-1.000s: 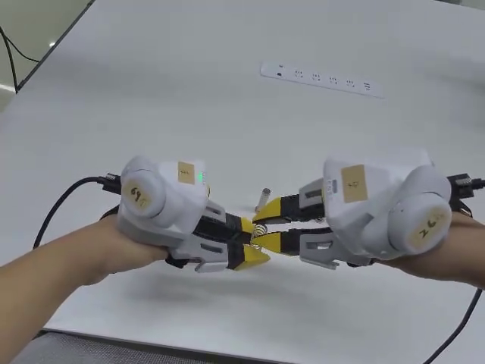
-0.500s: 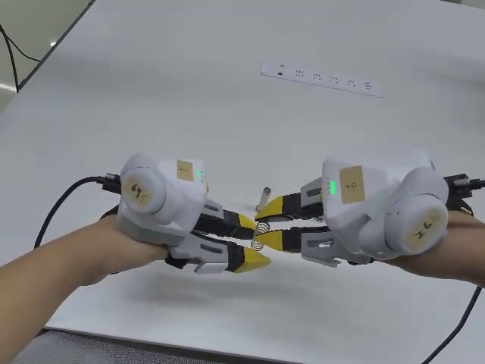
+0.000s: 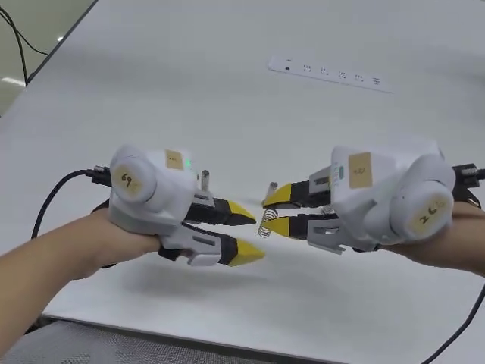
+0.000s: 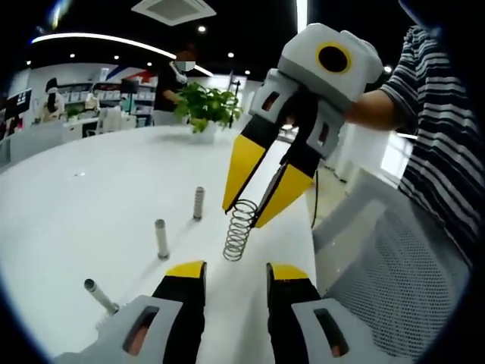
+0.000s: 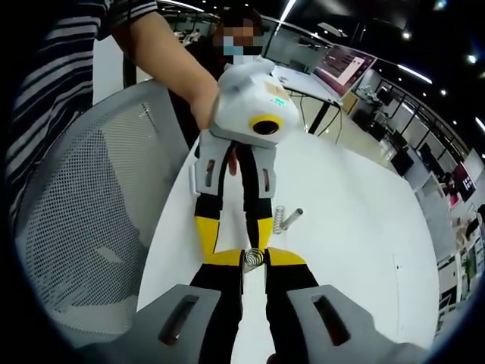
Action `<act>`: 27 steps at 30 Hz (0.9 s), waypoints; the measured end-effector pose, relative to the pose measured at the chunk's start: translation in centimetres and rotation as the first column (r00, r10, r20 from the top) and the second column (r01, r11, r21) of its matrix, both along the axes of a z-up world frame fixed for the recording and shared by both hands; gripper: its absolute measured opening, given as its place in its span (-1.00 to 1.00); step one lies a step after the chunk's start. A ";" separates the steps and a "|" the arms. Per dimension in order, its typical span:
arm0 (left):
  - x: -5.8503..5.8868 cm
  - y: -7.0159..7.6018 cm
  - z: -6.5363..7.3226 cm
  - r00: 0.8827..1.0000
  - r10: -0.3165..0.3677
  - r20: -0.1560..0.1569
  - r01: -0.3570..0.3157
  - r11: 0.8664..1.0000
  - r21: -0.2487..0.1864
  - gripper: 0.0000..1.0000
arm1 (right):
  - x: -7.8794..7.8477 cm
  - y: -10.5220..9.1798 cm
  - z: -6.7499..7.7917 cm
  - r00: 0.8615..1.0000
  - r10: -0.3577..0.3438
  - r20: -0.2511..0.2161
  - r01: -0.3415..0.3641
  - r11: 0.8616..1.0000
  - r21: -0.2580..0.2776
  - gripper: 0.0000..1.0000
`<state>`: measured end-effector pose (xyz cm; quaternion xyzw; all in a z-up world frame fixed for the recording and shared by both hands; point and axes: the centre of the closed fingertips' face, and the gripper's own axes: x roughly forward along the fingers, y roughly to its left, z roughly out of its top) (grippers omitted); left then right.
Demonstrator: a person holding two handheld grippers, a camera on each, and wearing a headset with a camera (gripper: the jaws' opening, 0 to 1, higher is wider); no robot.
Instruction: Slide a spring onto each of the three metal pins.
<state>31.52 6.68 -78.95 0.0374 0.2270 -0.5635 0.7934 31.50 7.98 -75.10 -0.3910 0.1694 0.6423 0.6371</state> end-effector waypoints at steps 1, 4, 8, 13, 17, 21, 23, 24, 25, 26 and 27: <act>-0.1 0.1 0.0 1.000 -0.001 -0.010 0.001 1.000 -0.001 -0.47 | 0.0 0.0 0.0 1.000 -0.001 0.000 0.001 1.000 -0.001 -0.86; -0.2 0.7 -0.1 1.000 0.017 -0.009 -0.017 1.000 0.004 -0.39 | 0.3 0.0 -0.1 1.000 -0.009 0.004 0.009 1.000 -0.001 -0.86; 0.2 1.6 0.0 0.998 0.058 -0.016 -0.058 0.998 -0.005 -0.24 | 0.5 -0.2 -0.2 1.000 -0.018 0.007 0.018 1.000 -0.001 -0.86; 0.1 2.5 -0.3 0.996 0.083 -0.029 -0.083 0.997 0.003 -0.10 | 0.7 -0.4 -0.3 0.999 -0.033 0.017 0.033 0.999 0.000 -0.86; 0.3 3.4 -0.4 0.992 0.122 -0.038 -0.122 0.993 0.000 0.07 | 1.0 -0.6 -0.3 0.999 -0.044 0.018 0.044 0.999 0.002 -0.86; 0.3 4.0 -0.3 0.989 0.147 -0.024 -0.147 0.989 0.008 0.24 | 1.2 -0.7 -0.4 0.998 -0.052 0.025 0.052 0.999 -0.001 -0.86; 0.3 4.3 -0.3 0.987 0.157 -0.028 -0.157 0.988 0.003 0.33 | 1.3 -0.7 -0.4 0.998 -0.054 0.024 0.054 0.999 0.000 -0.86; 0.3 4.6 -0.3 0.986 0.164 -0.028 -0.164 0.987 0.003 0.37 | 1.3 -0.7 -0.5 0.998 -0.056 0.024 0.056 0.998 0.000 -0.86; 0.3 4.8 -0.4 0.986 0.163 -0.026 -0.163 0.987 0.009 0.43 | 1.3 -0.8 -0.5 0.998 -0.057 0.025 0.057 0.998 -0.002 -0.86; 0.3 5.0 -0.4 0.987 0.161 -0.023 -0.161 0.987 0.016 0.49 | 1.4 -0.8 -0.5 0.998 -0.057 0.027 0.058 0.998 -0.003 -0.86; 0.4 5.4 -0.5 0.985 0.169 -0.020 -0.168 0.985 0.025 0.53 | 1.4 -0.8 -0.6 0.998 -0.059 0.028 0.059 0.998 -0.004 -0.86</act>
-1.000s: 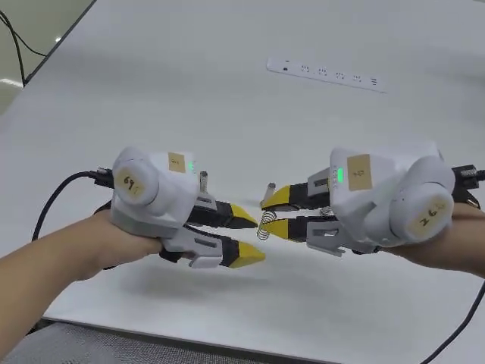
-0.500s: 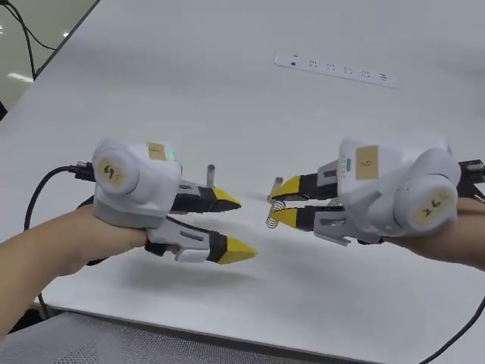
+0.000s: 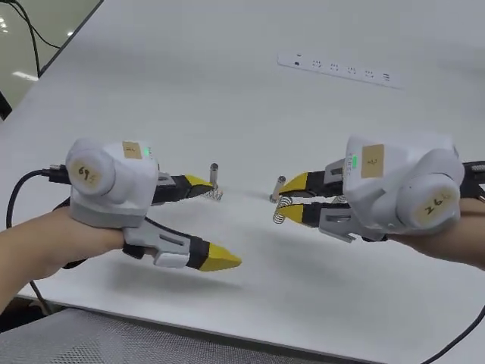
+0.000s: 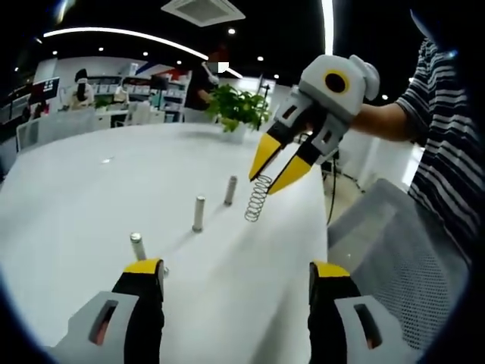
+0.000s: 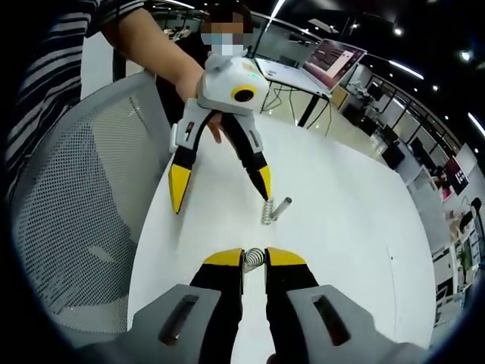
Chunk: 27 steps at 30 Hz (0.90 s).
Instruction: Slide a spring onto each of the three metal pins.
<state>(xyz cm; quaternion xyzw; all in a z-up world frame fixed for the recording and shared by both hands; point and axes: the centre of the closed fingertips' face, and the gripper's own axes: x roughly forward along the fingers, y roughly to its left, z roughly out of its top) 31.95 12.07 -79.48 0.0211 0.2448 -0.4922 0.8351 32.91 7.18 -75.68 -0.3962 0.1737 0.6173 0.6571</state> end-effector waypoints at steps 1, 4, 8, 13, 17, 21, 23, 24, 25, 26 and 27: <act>0.1 0.3 0.0 1.000 0.006 0.003 -0.006 1.000 0.004 0.56 | 0.0 0.0 0.0 1.000 -0.001 0.000 0.001 1.000 -0.001 -0.86; 0.5 1.2 0.2 1.000 0.029 0.006 -0.029 1.000 0.002 0.67 | 0.1 -0.1 -0.1 1.000 -0.004 0.003 0.004 1.000 -0.005 -0.86; 1.1 2.2 0.2 0.998 0.058 0.021 -0.058 0.998 0.008 0.87 | 0.5 -0.3 -0.2 1.000 -0.018 0.010 0.018 1.000 -0.006 -0.86; 1.4 3.1 0.4 0.996 0.077 0.039 -0.077 0.997 0.006 0.96 | 0.9 -0.7 -0.4 0.999 -0.031 0.012 0.031 0.999 -0.012 -0.86; 1.7 3.6 0.5 0.995 0.092 0.050 -0.092 0.996 0.006 0.96 | 1.3 -1.0 -0.6 0.999 -0.050 0.014 0.050 0.999 -0.020 -0.86; 1.9 3.9 0.7 0.993 0.103 0.053 -0.103 0.995 0.001 0.96 | 2.2 -1.4 -0.5 0.997 -0.078 0.015 0.078 0.997 -0.015 -0.86; 1.9 4.0 0.8 0.993 0.108 0.056 -0.108 0.994 -0.003 0.96 | 2.5 -1.4 -0.3 0.996 -0.090 0.013 0.091 0.996 -0.011 -0.86; 2.0 4.1 0.9 0.992 0.113 0.056 -0.113 0.994 -0.006 0.96 | 2.7 -1.4 -0.3 0.995 -0.096 0.014 0.096 0.995 -0.009 -0.86; 2.0 4.2 0.9 0.991 0.122 0.056 -0.122 0.993 -0.009 0.96 | 3.0 -1.4 -0.2 0.994 -0.103 0.018 0.103 0.995 -0.005 -0.86; 2.0 4.2 0.9 0.991 0.124 0.053 -0.123 0.992 -0.010 0.96 | 3.1 -1.4 -0.1 0.994 -0.106 0.019 0.106 0.994 -0.005 -0.86; 2.0 4.3 0.9 0.991 0.126 0.052 -0.126 0.992 -0.010 0.96 | 3.4 -1.4 -0.1 0.994 -0.110 0.024 0.110 0.994 -0.005 -0.86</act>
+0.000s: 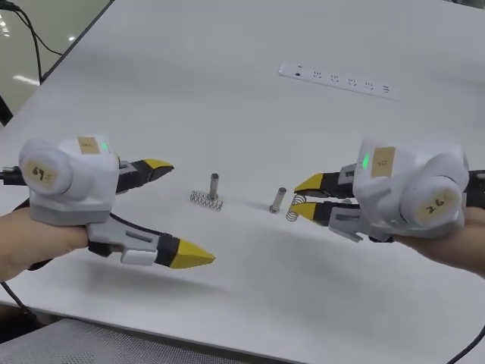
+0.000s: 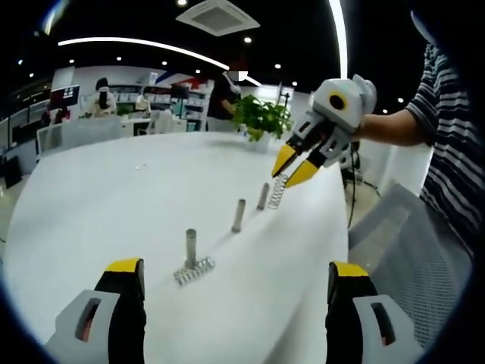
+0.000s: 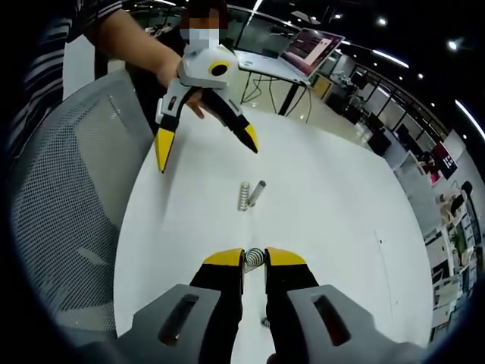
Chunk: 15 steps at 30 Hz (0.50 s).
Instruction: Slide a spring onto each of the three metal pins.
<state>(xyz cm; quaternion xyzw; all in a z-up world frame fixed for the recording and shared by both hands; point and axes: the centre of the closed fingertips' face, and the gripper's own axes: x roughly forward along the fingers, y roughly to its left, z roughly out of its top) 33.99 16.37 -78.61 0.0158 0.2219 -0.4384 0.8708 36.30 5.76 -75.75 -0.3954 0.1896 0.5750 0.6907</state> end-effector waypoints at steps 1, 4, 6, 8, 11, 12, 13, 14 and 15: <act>0.0 0.1 0.0 1.000 0.002 0.003 -0.002 1.000 0.003 0.96 | 0.2 0.0 0.1 1.000 -0.003 0.003 0.003 1.000 0.003 -0.86; 0.0 0.2 -0.1 1.000 0.007 -0.001 -0.007 1.000 0.003 0.96 | 0.9 0.2 0.4 1.000 -0.021 0.010 0.020 1.000 0.014 -0.86; 0.0 0.3 0.0 1.000 0.010 -0.002 -0.010 1.000 0.000 0.96 | 1.2 0.2 0.6 0.999 -0.030 0.011 0.030 0.999 0.020 -0.86; 0.0 0.3 -0.1 1.000 0.013 -0.003 -0.013 1.000 0.001 0.96 | 1.7 0.3 0.8 0.999 -0.043 0.014 0.042 0.999 0.029 -0.86; -0.1 0.3 0.0 1.000 0.018 -0.010 -0.018 1.000 -0.009 0.96 | 2.4 0.6 1.1 0.998 -0.059 0.016 0.058 0.997 0.047 -0.86; 0.0 0.3 0.0 1.000 0.020 -0.010 -0.020 1.000 -0.013 0.96 | 2.6 0.7 1.2 0.998 -0.063 0.016 0.062 0.997 0.052 -0.86; 0.0 0.3 0.1 1.000 0.021 -0.007 -0.021 1.000 -0.015 0.96 | 2.9 0.8 1.2 0.997 -0.070 0.017 0.069 0.996 0.056 -0.86; 0.0 0.3 0.1 1.000 0.023 -0.006 -0.023 1.000 -0.015 0.96 | 3.1 0.8 1.2 0.997 -0.077 0.016 0.076 0.995 0.059 -0.86; 0.0 0.4 0.1 1.000 0.025 -0.007 -0.025 1.000 -0.014 0.96 | 3.3 0.9 1.1 0.996 -0.086 0.013 0.085 0.995 0.059 -0.86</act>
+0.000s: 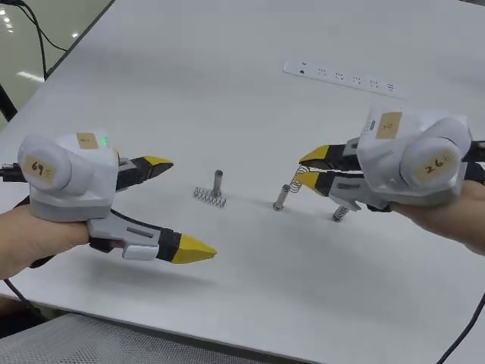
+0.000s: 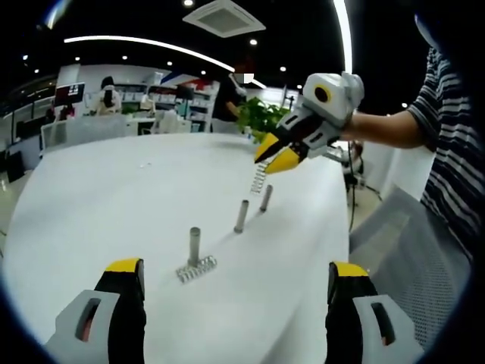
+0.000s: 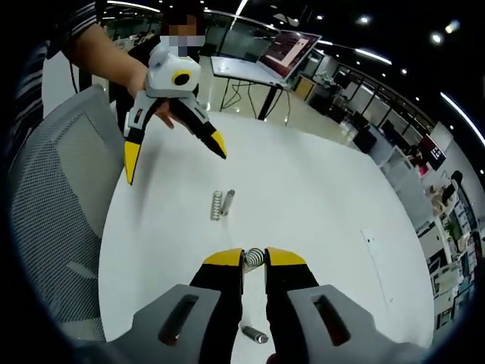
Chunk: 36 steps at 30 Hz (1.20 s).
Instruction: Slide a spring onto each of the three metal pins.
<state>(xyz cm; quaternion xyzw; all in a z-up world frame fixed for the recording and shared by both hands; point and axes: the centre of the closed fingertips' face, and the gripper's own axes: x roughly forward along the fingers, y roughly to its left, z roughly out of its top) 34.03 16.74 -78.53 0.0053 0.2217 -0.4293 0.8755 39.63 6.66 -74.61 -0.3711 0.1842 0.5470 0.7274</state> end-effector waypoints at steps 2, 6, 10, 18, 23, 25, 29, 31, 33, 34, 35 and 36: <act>0.0 0.1 0.0 1.000 0.004 0.002 -0.004 1.000 -0.002 0.96 | 0.2 0.1 -0.1 1.000 -0.010 -0.009 0.010 1.000 0.008 -0.86; 0.1 0.3 0.0 1.000 0.011 0.002 -0.011 1.000 -0.003 0.96 | 0.5 0.4 -0.1 1.000 -0.017 -0.012 0.017 1.000 0.017 -0.86; 0.0 0.6 0.0 1.000 0.016 0.000 -0.016 1.000 -0.001 0.96 | 0.6 0.4 -0.6 1.000 -0.016 -0.022 0.016 1.000 0.008 -0.86; -0.1 0.8 -0.1 1.000 0.027 -0.004 -0.027 1.000 -0.008 0.96 | 0.8 0.6 -1.9 0.999 -0.019 -0.038 0.018 1.000 -0.004 -0.86; -0.3 0.9 -0.2 1.000 0.030 -0.007 -0.030 1.000 -0.008 0.96 | 0.8 0.8 -2.7 0.999 -0.015 -0.043 0.014 1.000 -0.018 -0.86; -0.3 0.9 -0.2 0.999 0.034 -0.008 -0.034 0.999 -0.009 0.96 | 0.7 0.8 -3.0 0.998 -0.018 -0.052 0.017 1.000 -0.021 -0.86; -0.4 1.0 -0.4 0.999 0.036 -0.012 -0.036 0.999 -0.008 0.96 | 0.7 1.0 -4.0 0.998 -0.019 -0.064 0.017 0.999 -0.038 -0.85; -0.5 1.1 -0.4 0.999 0.038 -0.013 -0.038 0.999 -0.009 0.96 | 0.6 1.0 -4.6 0.997 -0.020 -0.073 0.017 0.999 -0.050 -0.85; -0.5 1.1 -0.4 0.999 0.041 -0.014 -0.041 0.999 -0.011 0.96 | 0.8 0.9 -4.9 0.997 -0.025 -0.075 0.021 0.998 -0.053 -0.85; -0.5 1.1 -0.4 0.999 0.041 -0.013 -0.041 0.999 -0.011 0.96 | 0.8 0.9 -5.2 0.996 -0.029 -0.081 0.024 0.998 -0.057 -0.85; -0.5 1.1 -0.4 0.999 0.041 -0.014 -0.041 0.999 -0.011 0.96 | 0.9 0.9 -5.3 0.996 -0.030 -0.082 0.026 0.998 -0.057 -0.85; -0.5 1.1 -0.4 0.999 0.042 -0.015 -0.042 0.999 -0.012 0.96 | 0.9 0.9 -5.5 0.995 -0.035 -0.089 0.030 0.998 -0.057 -0.85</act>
